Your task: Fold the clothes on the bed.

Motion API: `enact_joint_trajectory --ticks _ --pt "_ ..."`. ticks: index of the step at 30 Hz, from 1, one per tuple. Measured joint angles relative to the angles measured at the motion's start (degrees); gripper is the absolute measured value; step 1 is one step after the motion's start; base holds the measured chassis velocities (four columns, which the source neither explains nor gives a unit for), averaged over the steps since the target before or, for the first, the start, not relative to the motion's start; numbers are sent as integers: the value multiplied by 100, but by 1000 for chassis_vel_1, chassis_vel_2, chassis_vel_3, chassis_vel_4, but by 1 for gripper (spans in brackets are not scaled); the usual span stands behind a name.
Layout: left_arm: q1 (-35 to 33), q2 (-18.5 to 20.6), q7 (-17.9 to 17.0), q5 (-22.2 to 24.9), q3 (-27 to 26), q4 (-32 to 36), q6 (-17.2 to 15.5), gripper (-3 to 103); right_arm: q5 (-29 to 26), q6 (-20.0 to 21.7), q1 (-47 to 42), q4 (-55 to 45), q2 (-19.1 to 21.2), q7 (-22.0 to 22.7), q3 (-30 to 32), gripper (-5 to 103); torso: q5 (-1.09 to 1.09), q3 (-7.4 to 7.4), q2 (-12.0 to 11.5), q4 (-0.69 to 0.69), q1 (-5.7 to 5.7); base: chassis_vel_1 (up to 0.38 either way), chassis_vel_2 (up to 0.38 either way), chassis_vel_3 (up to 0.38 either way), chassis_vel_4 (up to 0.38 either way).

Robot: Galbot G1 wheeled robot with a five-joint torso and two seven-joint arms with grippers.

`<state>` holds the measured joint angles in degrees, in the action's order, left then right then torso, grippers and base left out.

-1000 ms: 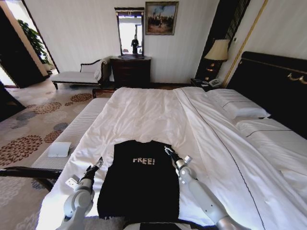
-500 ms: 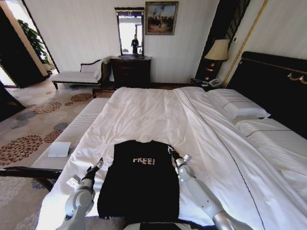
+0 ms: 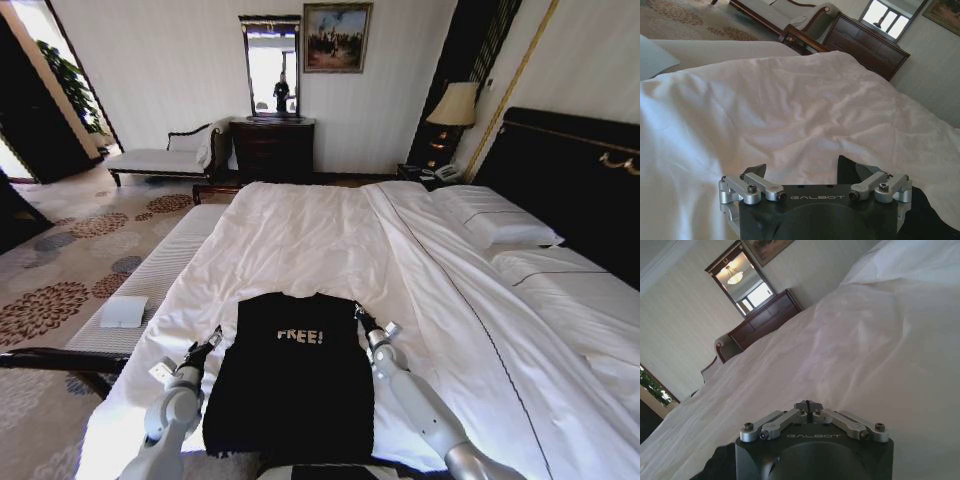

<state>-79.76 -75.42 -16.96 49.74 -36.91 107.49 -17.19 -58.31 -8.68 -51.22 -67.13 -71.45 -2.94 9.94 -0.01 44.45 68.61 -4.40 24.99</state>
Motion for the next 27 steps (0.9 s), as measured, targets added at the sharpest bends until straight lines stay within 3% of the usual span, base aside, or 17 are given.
enact_joint_trajectory --ticks 8,11,19,23,27 --pt "1250 183 -40 63 511 -1065 -67 100 114 -26 1 -86 49 83 -30 0 0 0 0 -2 0 0 0 0 0" --pt "2003 23 -39 119 849 -1869 -84 100 196 -46 -9 -50 45 118 -43 0 1 1 0 -2 1 0 0 0 0" --pt "2696 -312 93 -19 1076 -2924 -10 101 281 -79 -61 -58 18 155 27 0 1 1 -1 -2 1 0 0 0 0" --pt "2882 -434 186 -115 1122 -3267 63 96 333 -85 -94 -58 16 154 101 0 2 1 -1 -2 1 0 0 0 0" --pt "2911 -466 212 -133 1123 -3296 75 75 349 -88 -94 -43 17 152 135 0 2 0 0 -1 0 0 0 0 0"
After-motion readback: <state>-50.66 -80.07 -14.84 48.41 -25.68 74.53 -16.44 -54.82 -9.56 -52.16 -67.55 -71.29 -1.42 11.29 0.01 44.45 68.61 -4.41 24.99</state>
